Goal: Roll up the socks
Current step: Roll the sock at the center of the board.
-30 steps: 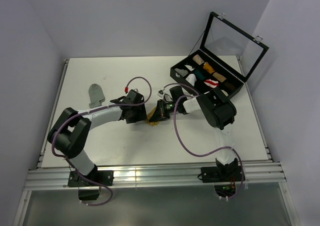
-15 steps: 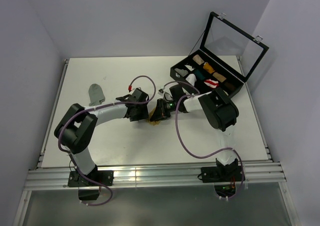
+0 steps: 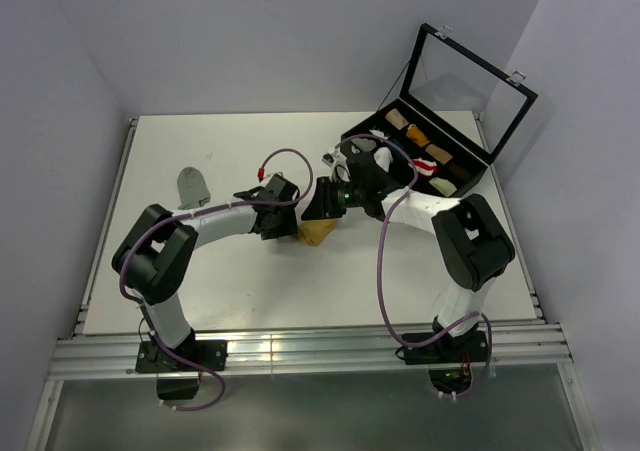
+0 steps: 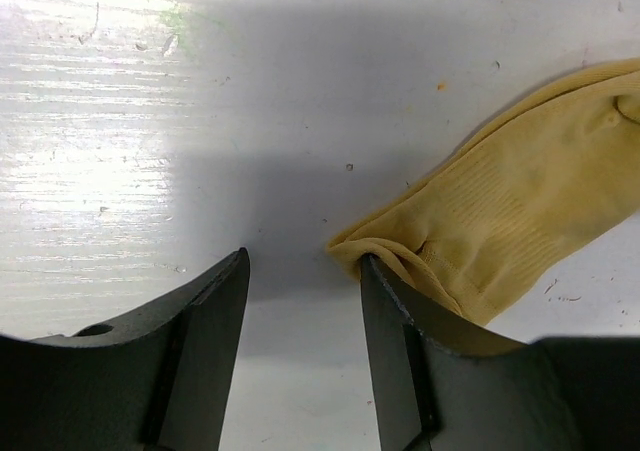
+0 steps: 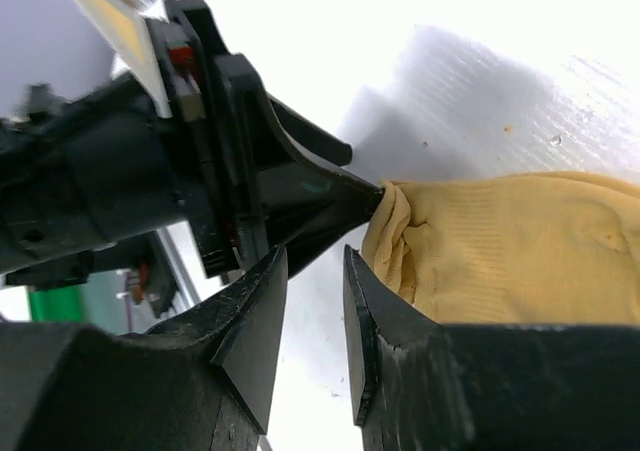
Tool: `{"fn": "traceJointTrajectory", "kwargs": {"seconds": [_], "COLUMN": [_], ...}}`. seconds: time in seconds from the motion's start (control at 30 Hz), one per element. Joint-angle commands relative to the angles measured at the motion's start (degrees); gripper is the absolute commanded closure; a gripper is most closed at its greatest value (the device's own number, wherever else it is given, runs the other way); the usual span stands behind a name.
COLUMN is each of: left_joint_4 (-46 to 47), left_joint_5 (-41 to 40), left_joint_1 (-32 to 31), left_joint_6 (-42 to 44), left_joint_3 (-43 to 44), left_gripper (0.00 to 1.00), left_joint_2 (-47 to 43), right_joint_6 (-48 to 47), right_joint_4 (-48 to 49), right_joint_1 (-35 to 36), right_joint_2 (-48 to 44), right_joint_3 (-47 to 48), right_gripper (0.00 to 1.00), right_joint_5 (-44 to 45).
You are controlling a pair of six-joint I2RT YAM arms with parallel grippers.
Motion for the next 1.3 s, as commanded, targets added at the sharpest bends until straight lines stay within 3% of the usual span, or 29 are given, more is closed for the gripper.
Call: {"fn": "traceJointTrajectory", "kwargs": {"seconds": [0.0, 0.8, 0.93, 1.07, 1.27], "left_joint_4": [-3.0, -2.6, -2.5, -2.2, -1.3], "left_joint_5": [0.3, 1.7, 1.9, 2.2, 2.3], "left_joint_1": [-0.2, -0.1, -0.2, -0.2, -0.2], "left_joint_6": [-0.1, -0.1, -0.1, -0.3, -0.6], "left_joint_3": [-1.0, -0.5, -0.6, -0.8, -1.6], "left_gripper": [0.46, 0.46, 0.46, 0.46, 0.45], "left_joint_2": [3.0, 3.0, 2.9, 2.2, -0.2], "right_joint_6": [-3.0, -10.9, -11.2, -11.0, -7.1], "right_joint_4": [-2.7, -9.5, -11.0, -12.2, -11.4], "right_joint_1": [2.1, 8.9, 9.2, 9.1, 6.6], "right_joint_2": [0.6, 5.4, 5.8, 6.4, 9.1], "right_joint_3": [1.3, 5.6, 5.8, 5.6, 5.0], "right_gripper": [0.64, 0.66, 0.78, 1.0, 1.0], "right_joint_5": [4.2, 17.9, 20.9, 22.7, 17.6]}}
